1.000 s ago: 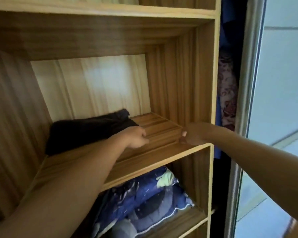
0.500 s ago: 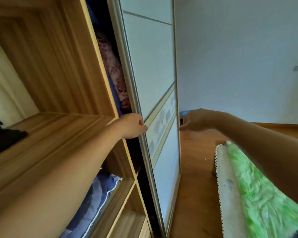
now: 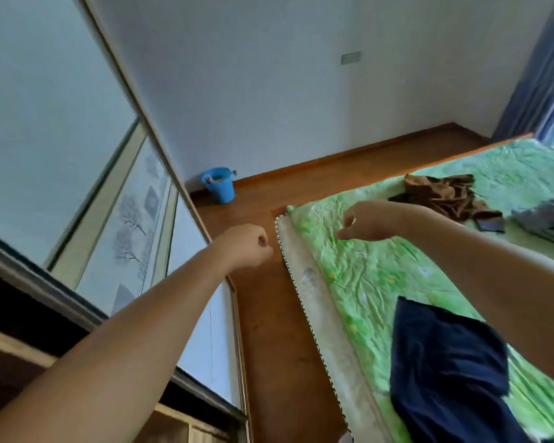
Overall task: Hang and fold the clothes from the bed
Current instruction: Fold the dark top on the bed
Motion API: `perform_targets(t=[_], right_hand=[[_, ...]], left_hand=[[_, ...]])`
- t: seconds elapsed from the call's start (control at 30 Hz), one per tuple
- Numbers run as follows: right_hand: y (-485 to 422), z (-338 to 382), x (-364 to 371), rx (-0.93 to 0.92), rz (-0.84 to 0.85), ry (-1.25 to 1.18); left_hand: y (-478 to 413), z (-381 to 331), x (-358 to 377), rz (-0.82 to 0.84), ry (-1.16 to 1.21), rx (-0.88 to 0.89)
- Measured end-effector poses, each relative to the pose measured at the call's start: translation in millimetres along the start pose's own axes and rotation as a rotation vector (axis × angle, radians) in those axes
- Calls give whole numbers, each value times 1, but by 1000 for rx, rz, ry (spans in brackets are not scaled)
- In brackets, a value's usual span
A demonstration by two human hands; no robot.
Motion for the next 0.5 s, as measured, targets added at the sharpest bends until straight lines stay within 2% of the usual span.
perform_targets(t=[0.27,0.5], right_hand=[[-35,-102,44,242,36,-134],[34,-201,99,555,72,-254]], left_hand=[[-121,-65,55,184,-99,170],[-184,-159,128,359,-293,452]])
Point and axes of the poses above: each hand's wrist, its own y-axis away from the middle knuckle, its own x-axis out of the palm, z = x × y, the point moved 1 cm from there along -y, towards the middle knuckle, and after that the axes turned 4 degrees about -x, right-handed, at the moved point
